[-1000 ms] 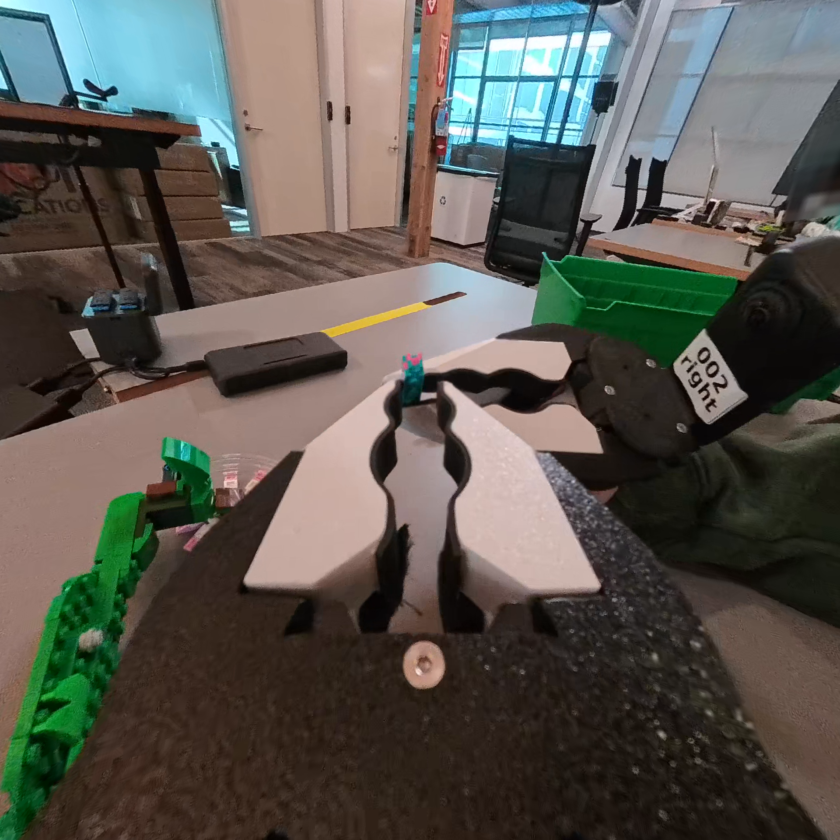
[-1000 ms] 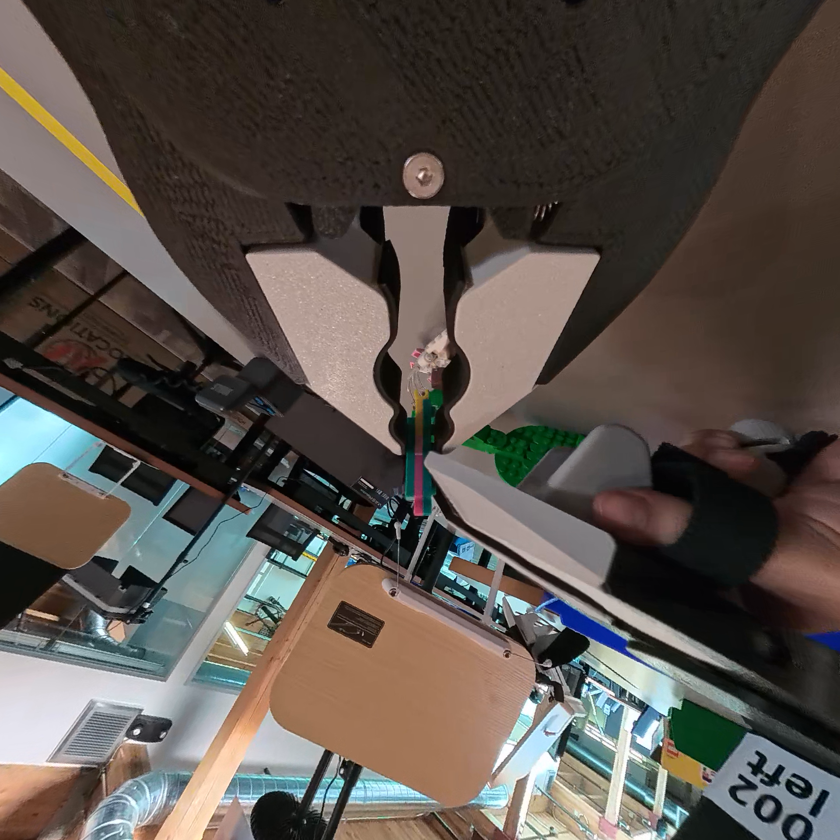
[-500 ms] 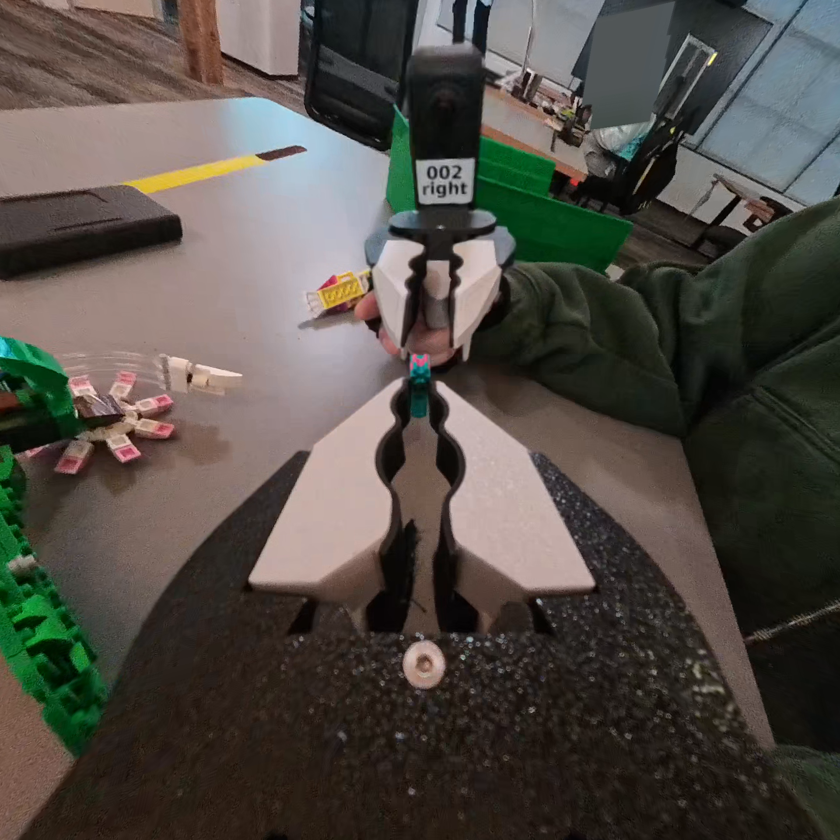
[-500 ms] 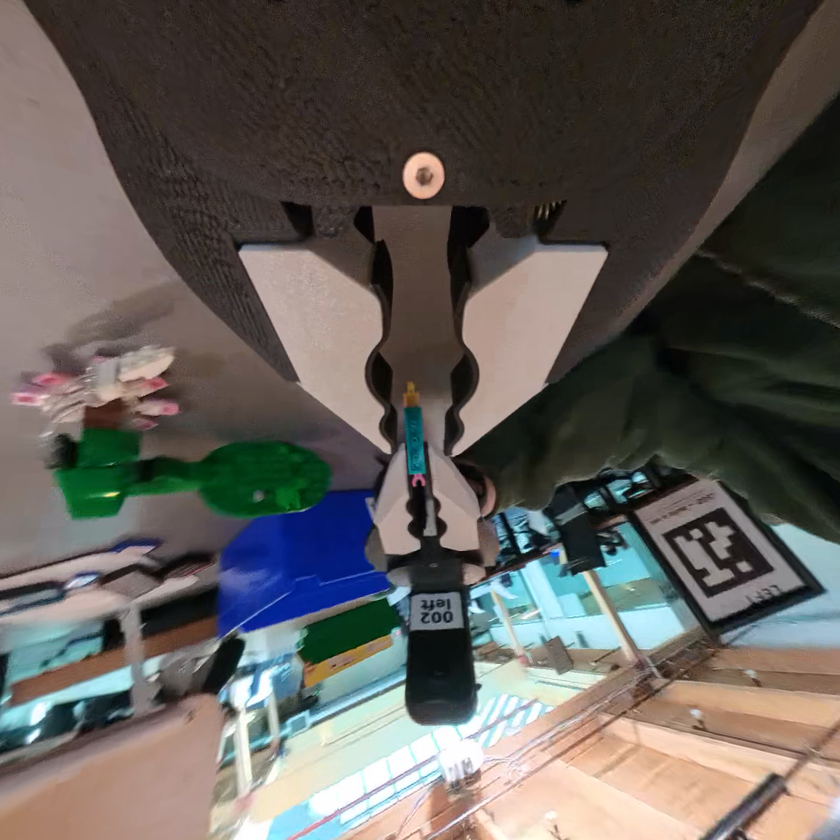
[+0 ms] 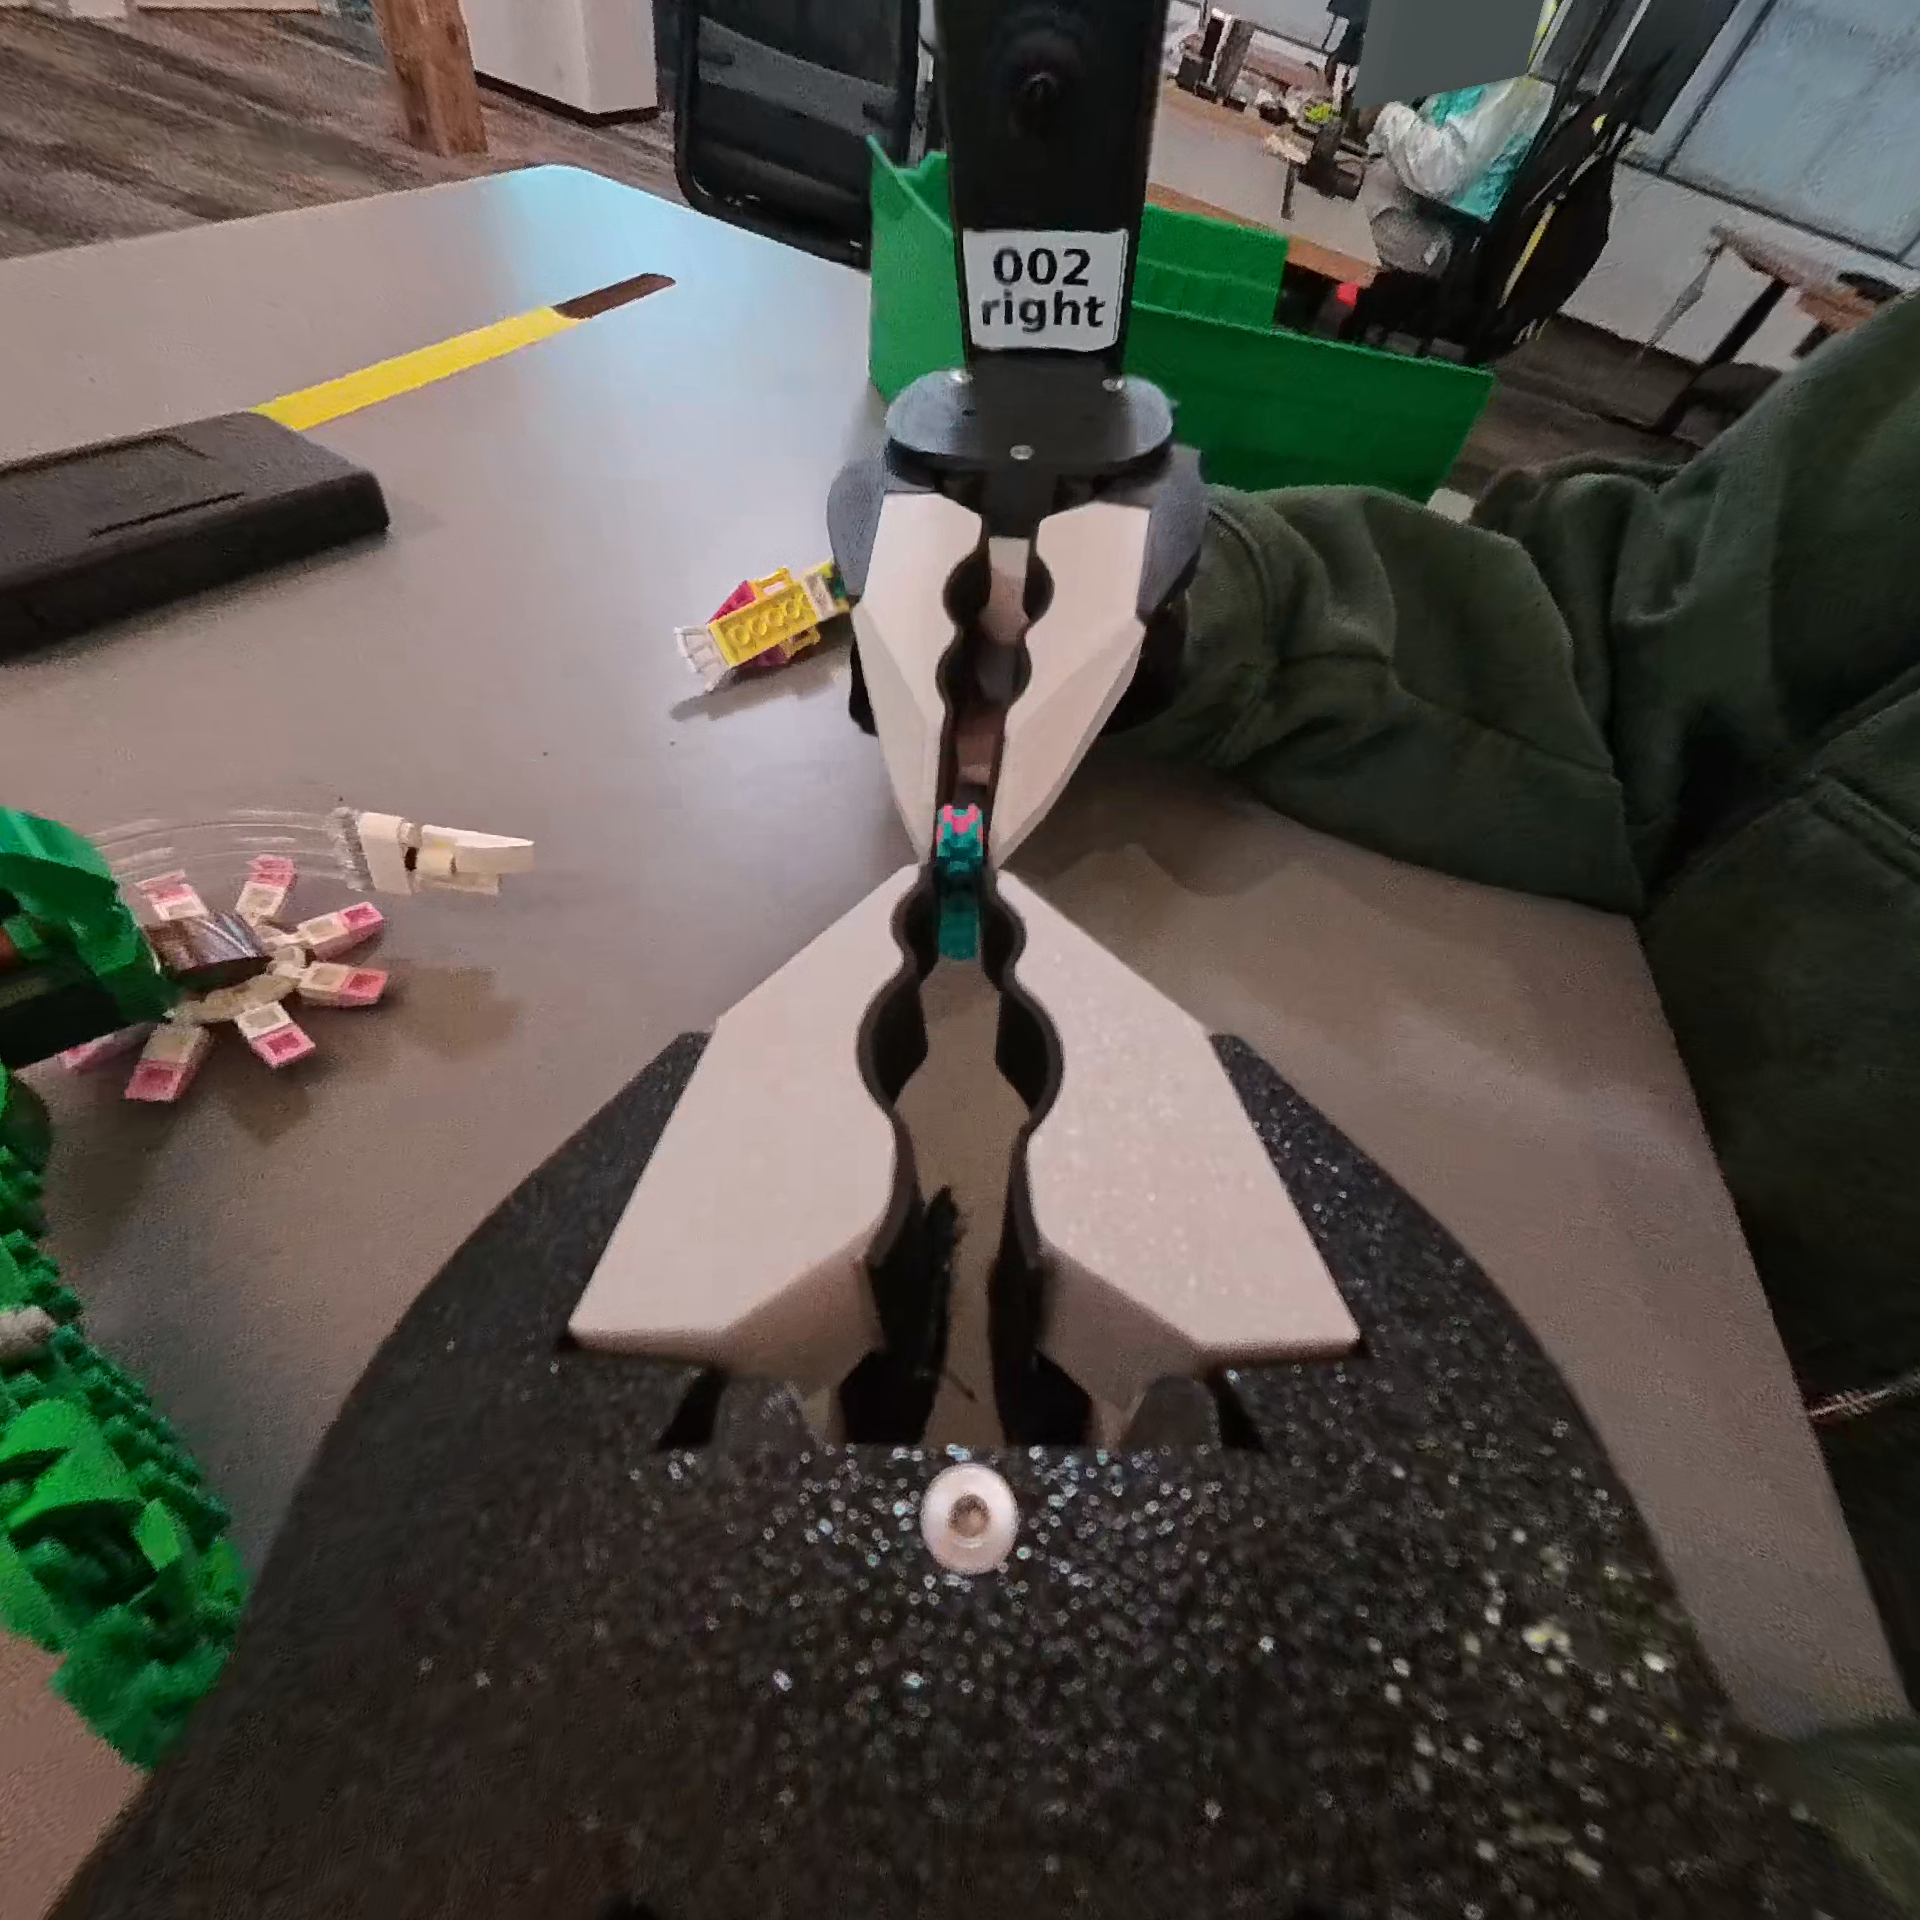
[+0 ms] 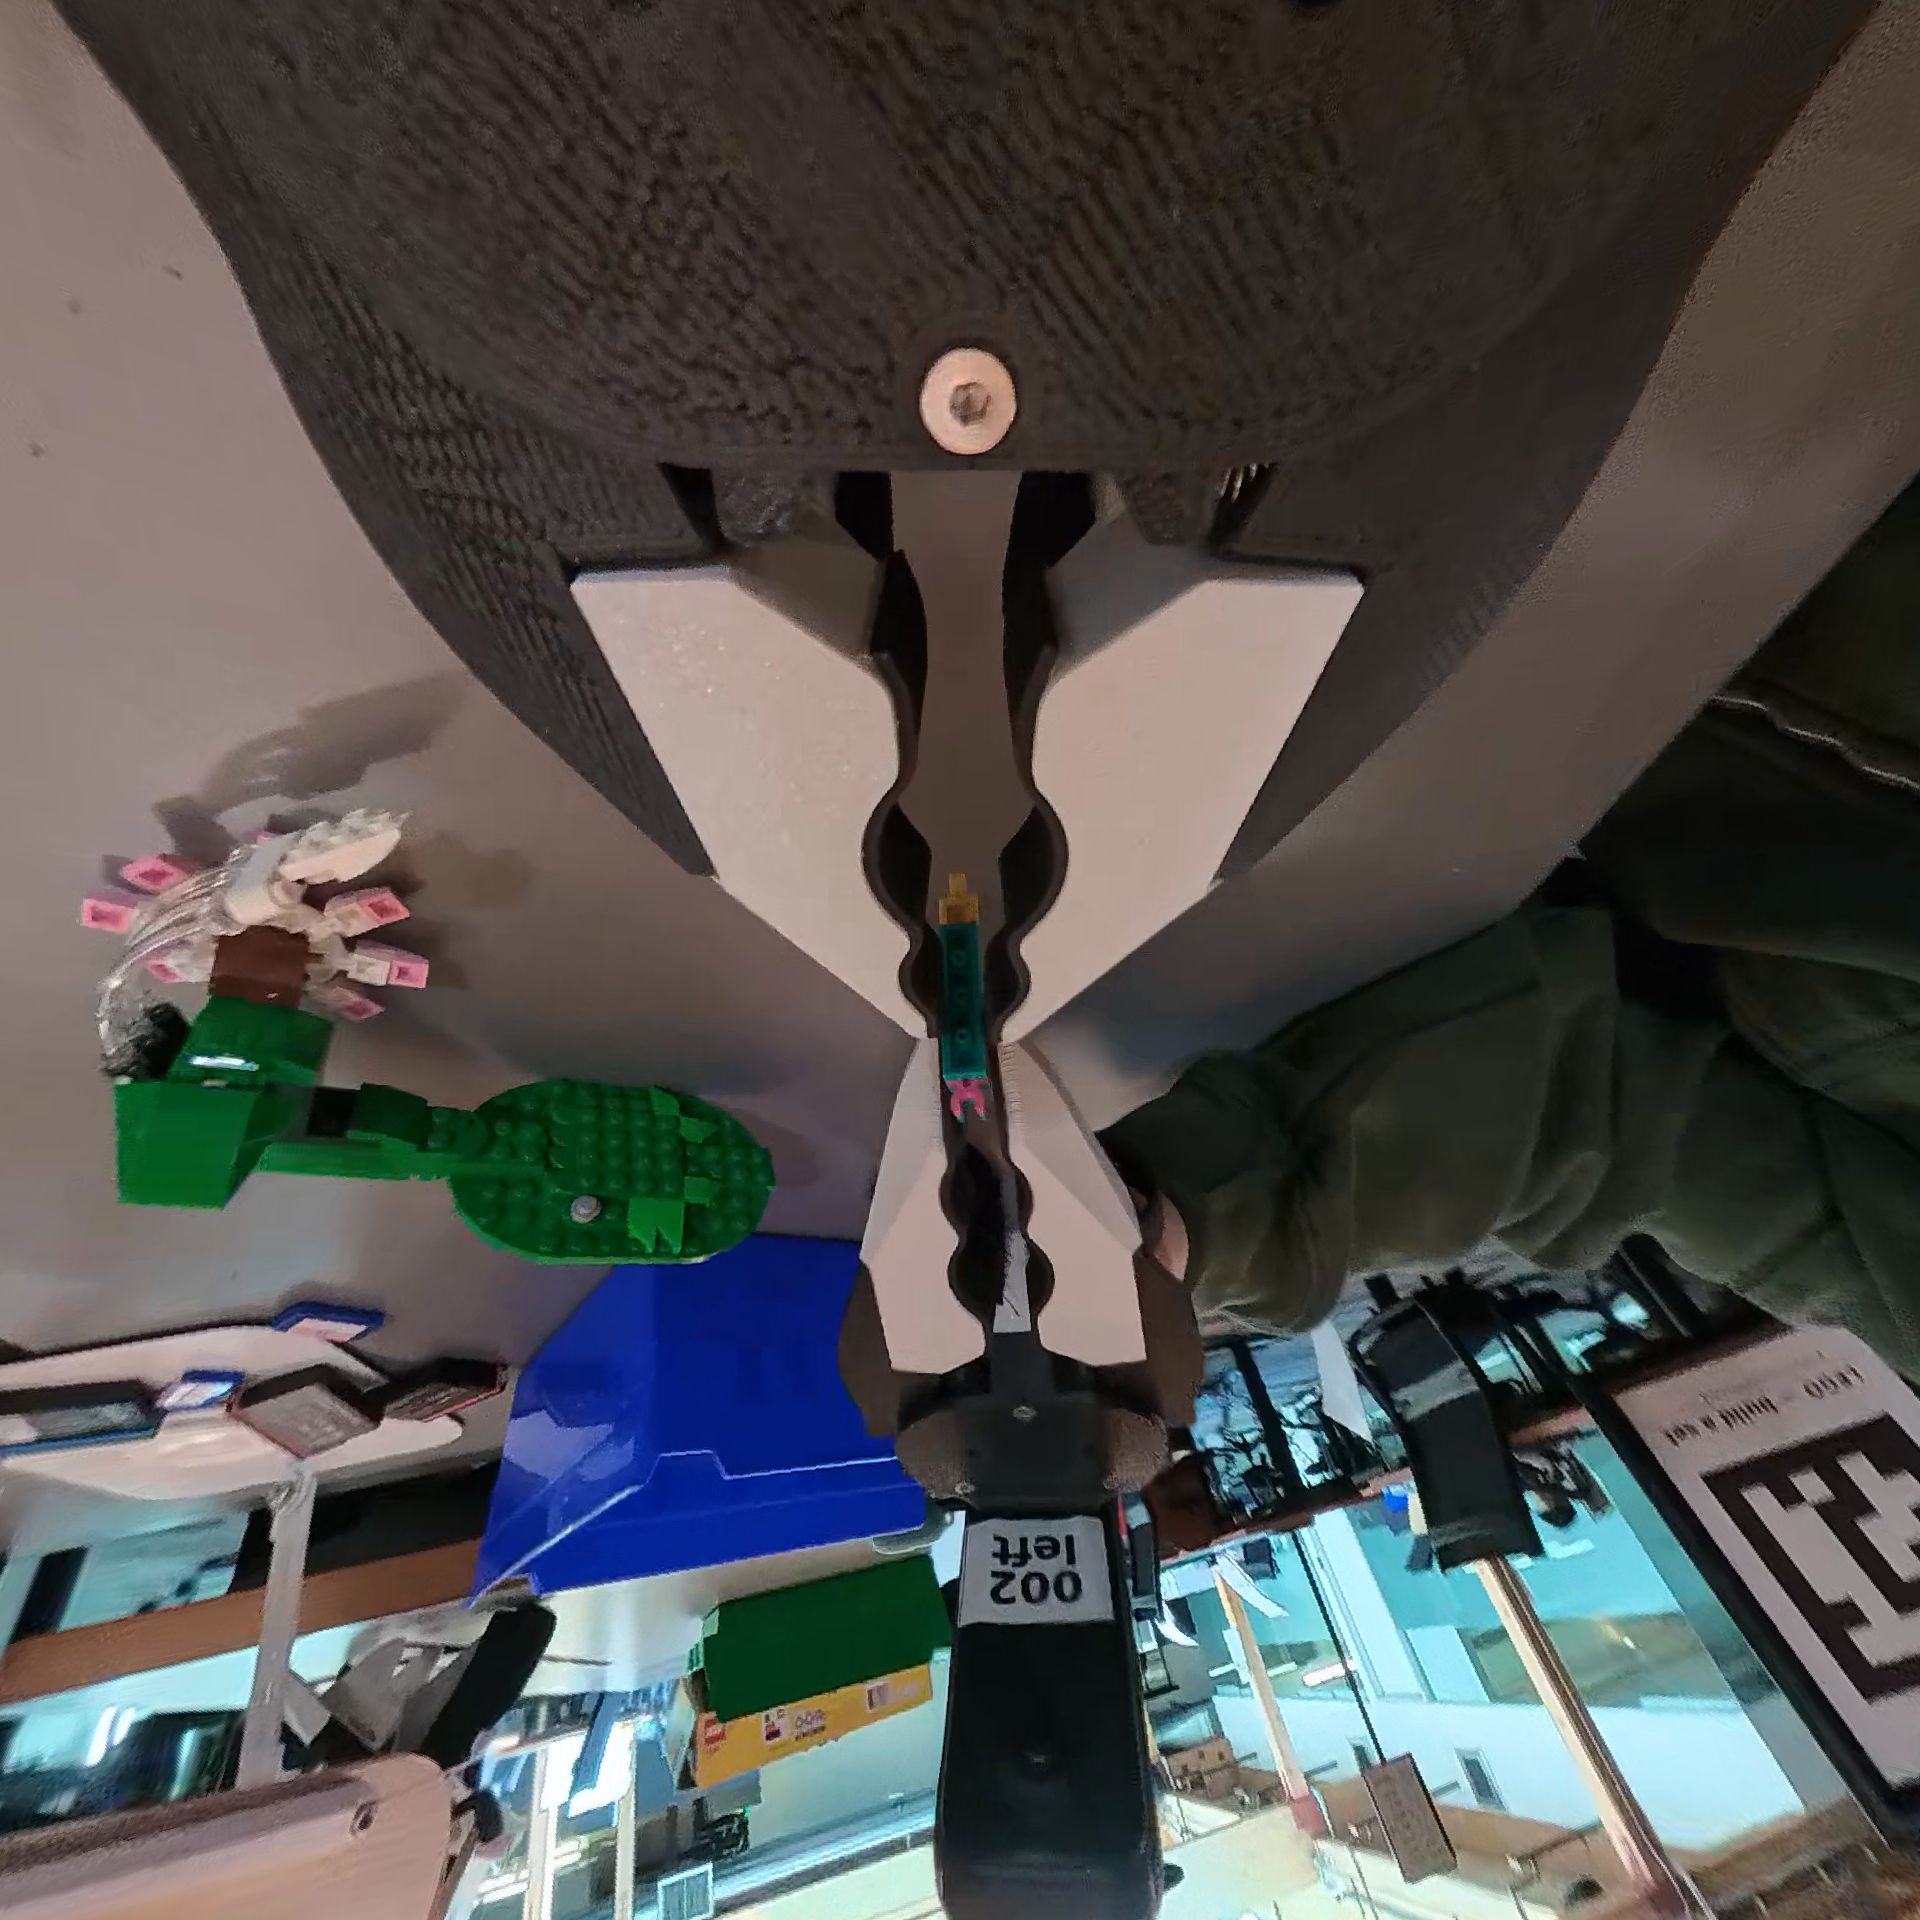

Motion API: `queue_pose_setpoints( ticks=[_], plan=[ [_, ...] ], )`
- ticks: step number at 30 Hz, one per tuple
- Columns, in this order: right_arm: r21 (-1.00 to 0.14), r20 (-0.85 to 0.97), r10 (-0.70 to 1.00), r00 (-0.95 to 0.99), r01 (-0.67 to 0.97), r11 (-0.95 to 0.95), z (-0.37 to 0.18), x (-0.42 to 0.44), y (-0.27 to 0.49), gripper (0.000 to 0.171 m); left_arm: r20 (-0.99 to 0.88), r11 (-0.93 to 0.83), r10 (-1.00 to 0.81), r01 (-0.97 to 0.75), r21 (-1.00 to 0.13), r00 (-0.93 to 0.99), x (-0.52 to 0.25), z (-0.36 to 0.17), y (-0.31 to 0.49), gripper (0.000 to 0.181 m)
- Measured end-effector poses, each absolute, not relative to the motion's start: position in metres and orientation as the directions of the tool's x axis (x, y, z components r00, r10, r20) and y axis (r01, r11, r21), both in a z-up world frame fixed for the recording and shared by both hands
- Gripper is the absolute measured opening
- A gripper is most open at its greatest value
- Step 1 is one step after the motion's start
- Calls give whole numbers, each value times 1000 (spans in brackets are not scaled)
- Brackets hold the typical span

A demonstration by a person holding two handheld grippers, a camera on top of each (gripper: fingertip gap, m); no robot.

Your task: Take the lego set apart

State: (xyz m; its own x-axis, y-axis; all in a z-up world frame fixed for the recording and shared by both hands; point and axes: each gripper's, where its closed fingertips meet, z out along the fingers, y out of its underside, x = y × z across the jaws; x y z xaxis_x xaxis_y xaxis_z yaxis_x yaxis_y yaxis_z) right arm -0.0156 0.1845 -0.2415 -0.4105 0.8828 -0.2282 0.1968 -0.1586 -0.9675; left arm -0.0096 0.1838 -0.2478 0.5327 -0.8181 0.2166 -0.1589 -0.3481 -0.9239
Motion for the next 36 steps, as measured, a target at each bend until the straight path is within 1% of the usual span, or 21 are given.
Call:
queue_pose_setpoints(
  ticks=[3, 8, 10, 12, 13, 16, 18, 20, 21, 22, 23, 24, 25, 26, 28, 29, 30, 32, 33, 34, 36],
  plan=[
    [-977, -173, 894, -413, 184, -104, -242, -13, 181, 4, 206, -331, -826, -155, -931, 524, -10, -248, 180, 5],
    [-975, -153, 888, -433, 212, -64, -247, -12, 174, 4, 206, -328, -842, -170, -929, 498, -10, -251, 172, 5],
    [-971, -151, 901, -407, 233, -57, -250, -7, 181, 4, 183, -333, -819, -191, -923, 543, -27, -255, 174, 5],
    [-974, -171, 924, -343, 197, -107, -245, 12, 206, 3, 236, -307, -785, -30, -951, 572, -61, -231, 170, 4],
    [-974, -188, 924, -333, 183, -133, -243, 19, 211, 3, 241, -301, -773, -5, -954, 587, -70, -229, 170, 4],
    [-970, -205, 907, -367, 200, -138, -244, 14, 201, 4, 247, -348, -773, -64, -935, 585, -55, -245, 175, 5],
    [-967, -224, 900, -374, 202, -157, -244, 12, 201, 4, 258, -356, -758, -49, -933, 599, -56, -245, 178, 6],
    [-963, -248, 895, -369, 196, -186, -242, 12, 204, 4, 250, -271, -752, 59, -961, 609, -69, -211, 176, 5],
    [-960, -254, 895, -367, 204, -189, -243, 11, 204, 4, 229, -213, -726, 104, -971, 649, -83, -192, 174, 5],
    [-959, -254, 897, -363, 218, -183, -245, 10, 204, 4, 204, -159, -653, 132, -978, 730, -105, -177, 176, 6],
    [-958, -250, 900, -357, 227, -176, -247, 8, 204, 4, 184, -105, -514, 151, -983, 838, -137, -165, 180, 5],
    [-958, -247, 903, -352, 226, -175, -247, 7, 204, 4, 170, -63, -305, 159, -985, 937, -179, -158, 181, 6],
    [-958, -250, 904, -348, 221, -180, -246, 6, 205, 4, 152, -42, -72, 149, -988, 986, -223, -155, 173, 5],
    [-957, -256, 903, -344, 220, -188, -246, 6, 206, 4, 104, -44, 130, 111, -993, 986, -261, -154, 160, 5],
    [-956, -265, 903, -338, 215, -201, -245, 6, 208, 4, 2, -95, 405, 44, -995, 914, -316, -154, 132, 5],
    [-955, -268, 903, -335, 213, -204, -245, 6, 208, 4, -19, -124, 494, 49, -991, 869, -335, -158, 122, 15],
    [-955, -270, 904, -332, 213, -207, -245, 6, 209, 4, -12, -153, 548, 86, -984, 836, -348, -164, 117, 44],
    [-954, -274, 905, -325, 215, -211, -246, 5, 210, 5, -28, -226, 554, 118, -967, 832, -353, -177, 121, 57],
    [-953, -275, 906, -323, 215, -213, -246, 5, 211, 5, -73, -280, 581, 116, -953, 810, -357, -184, 118, 69],
    [-953, -276, 906, -321, 214, -215, -245, 5, 211, 4, -127, -332, 610, 107, -937, 783, -360, -188, 116, 86],
    [-952, -280, 907, -316, 211, -221, -245, 5, 212, 4, -229, -420, 638, 84, -903, 735, -364, -194, 112, 111]
  ],
)
